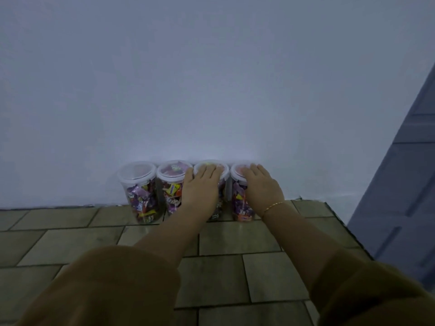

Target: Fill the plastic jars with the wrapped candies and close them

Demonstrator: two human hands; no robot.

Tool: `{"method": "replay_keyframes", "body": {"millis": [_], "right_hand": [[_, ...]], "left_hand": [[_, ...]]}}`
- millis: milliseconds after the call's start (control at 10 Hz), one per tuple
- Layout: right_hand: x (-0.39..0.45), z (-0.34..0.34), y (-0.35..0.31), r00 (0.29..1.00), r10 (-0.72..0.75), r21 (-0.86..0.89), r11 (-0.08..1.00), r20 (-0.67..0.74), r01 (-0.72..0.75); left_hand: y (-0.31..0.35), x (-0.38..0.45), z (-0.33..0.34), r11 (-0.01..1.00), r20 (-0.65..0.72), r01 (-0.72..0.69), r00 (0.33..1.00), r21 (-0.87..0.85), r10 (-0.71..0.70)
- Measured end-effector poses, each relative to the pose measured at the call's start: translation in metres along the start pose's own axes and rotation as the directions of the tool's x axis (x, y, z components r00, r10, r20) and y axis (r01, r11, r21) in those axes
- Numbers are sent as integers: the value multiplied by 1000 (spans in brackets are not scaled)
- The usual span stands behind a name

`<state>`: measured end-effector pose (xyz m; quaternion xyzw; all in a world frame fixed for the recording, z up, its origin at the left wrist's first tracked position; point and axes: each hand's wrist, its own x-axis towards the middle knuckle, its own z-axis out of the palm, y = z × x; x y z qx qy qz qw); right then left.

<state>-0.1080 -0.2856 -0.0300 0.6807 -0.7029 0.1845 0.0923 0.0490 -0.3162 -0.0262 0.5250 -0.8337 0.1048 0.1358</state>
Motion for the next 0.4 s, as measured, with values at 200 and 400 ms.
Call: {"method": "replay_keyframes", "body": {"millis": [200,400], "right_hand": [[-2,1,-6,997,69,-72,995,43,-66],[-25,-29,-12,980,184,54,981,77,-188]], "left_hand": [[2,-3,-1,996,77,-22,997,87,15],[-2,-63,-17,996,35,-92,995,-15,93]]}}
